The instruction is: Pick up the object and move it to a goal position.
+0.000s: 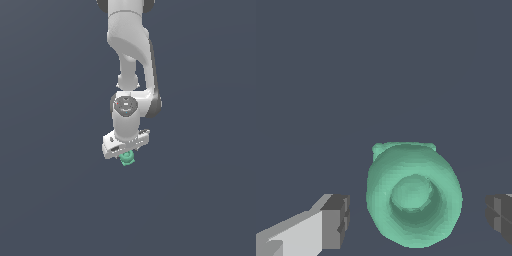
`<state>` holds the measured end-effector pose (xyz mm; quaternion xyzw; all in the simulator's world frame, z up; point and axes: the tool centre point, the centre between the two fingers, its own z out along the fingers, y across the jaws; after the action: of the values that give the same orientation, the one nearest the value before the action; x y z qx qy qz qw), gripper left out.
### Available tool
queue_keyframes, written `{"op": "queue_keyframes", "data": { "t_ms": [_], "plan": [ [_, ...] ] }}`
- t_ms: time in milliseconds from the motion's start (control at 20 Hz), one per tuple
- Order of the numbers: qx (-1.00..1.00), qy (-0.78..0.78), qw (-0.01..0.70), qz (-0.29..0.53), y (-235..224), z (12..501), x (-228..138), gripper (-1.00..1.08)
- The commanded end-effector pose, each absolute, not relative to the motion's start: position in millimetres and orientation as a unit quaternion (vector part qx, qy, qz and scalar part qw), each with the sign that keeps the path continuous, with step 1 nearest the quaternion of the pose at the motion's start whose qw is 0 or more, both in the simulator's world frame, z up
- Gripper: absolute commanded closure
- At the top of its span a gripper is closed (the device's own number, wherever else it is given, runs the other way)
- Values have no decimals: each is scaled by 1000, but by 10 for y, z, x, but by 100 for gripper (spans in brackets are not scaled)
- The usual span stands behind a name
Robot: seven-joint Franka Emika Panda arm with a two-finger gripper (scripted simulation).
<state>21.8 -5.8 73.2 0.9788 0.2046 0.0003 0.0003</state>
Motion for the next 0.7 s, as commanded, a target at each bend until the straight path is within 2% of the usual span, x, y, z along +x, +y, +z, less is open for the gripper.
{"op": "queue_keyframes", "data": {
  "t_ms": [0,400,450,650],
  "plan": [
    [979,205,0,0,-57,592,209,-92],
    [978,206,0,0,-55,395,220,-92],
    [978,206,0,0,-55,395,220,108],
    [978,206,0,0,-55,395,220,108]
  ]
}}
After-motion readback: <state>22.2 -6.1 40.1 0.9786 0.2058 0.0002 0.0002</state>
